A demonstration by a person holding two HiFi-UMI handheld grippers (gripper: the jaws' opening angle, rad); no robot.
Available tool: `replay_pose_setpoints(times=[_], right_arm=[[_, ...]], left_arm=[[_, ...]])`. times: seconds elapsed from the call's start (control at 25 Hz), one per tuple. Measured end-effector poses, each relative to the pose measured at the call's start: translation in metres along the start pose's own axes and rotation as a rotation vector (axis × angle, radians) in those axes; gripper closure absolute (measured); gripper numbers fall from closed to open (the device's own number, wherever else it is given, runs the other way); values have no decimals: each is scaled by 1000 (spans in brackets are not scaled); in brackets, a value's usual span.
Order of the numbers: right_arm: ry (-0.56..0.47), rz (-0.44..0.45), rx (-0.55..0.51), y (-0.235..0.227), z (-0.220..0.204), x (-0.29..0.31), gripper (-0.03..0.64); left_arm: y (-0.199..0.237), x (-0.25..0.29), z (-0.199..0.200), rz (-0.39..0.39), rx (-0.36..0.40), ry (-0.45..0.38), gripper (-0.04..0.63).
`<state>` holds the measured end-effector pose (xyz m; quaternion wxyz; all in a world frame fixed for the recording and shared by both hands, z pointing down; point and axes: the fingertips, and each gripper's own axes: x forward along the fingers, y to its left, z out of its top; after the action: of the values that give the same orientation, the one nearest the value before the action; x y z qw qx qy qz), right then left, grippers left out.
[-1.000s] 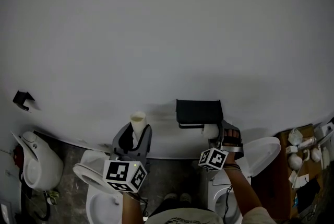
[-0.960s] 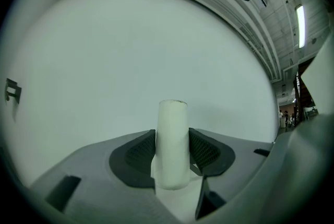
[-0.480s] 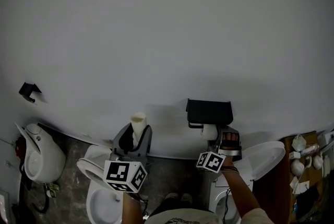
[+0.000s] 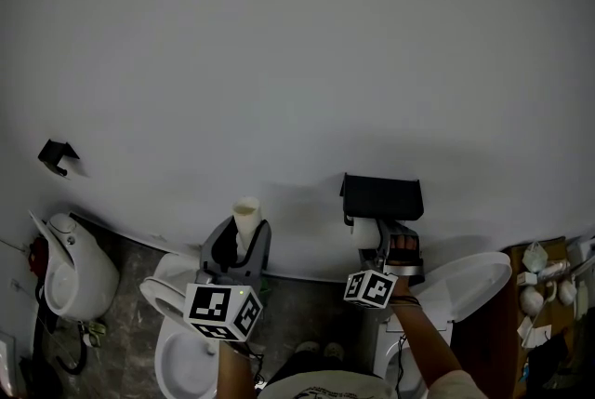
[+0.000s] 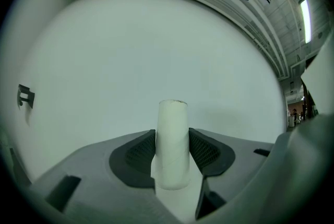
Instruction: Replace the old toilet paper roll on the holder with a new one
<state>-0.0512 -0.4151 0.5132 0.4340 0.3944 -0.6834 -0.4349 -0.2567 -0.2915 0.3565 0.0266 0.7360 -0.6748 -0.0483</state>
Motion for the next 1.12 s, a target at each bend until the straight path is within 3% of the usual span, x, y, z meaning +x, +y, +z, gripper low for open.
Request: replay_pose_setpoints(times=[0.12,0.28,0.52,0.64,0.76,0.96,1.12], right_arm=[[-27,15,58,6,3,-11,190],[-43,41,172,5,2,-32,184],[-122,74,514,-31,-9,-63,225],[-203,9,804,-72,-23,-83,302],[-272,-125,1064,-117,-44,-103,400],[-299,-286,1217,-167,-76,-121,480],[-303,-332,1283,-174,-86,-130,544]], left_arm=[[-4,3,1,-13,-1,-4,399],[-17,13,0,-49,0,-8,399],[-45,37,3,-112,5,-21,399],[-58,46,4,-141,4,-27,399],[-68,53,7,-163,7,-35,399],[-77,61,13,-148,21,-58,399],[-82,63,15,-116,37,-77,399]])
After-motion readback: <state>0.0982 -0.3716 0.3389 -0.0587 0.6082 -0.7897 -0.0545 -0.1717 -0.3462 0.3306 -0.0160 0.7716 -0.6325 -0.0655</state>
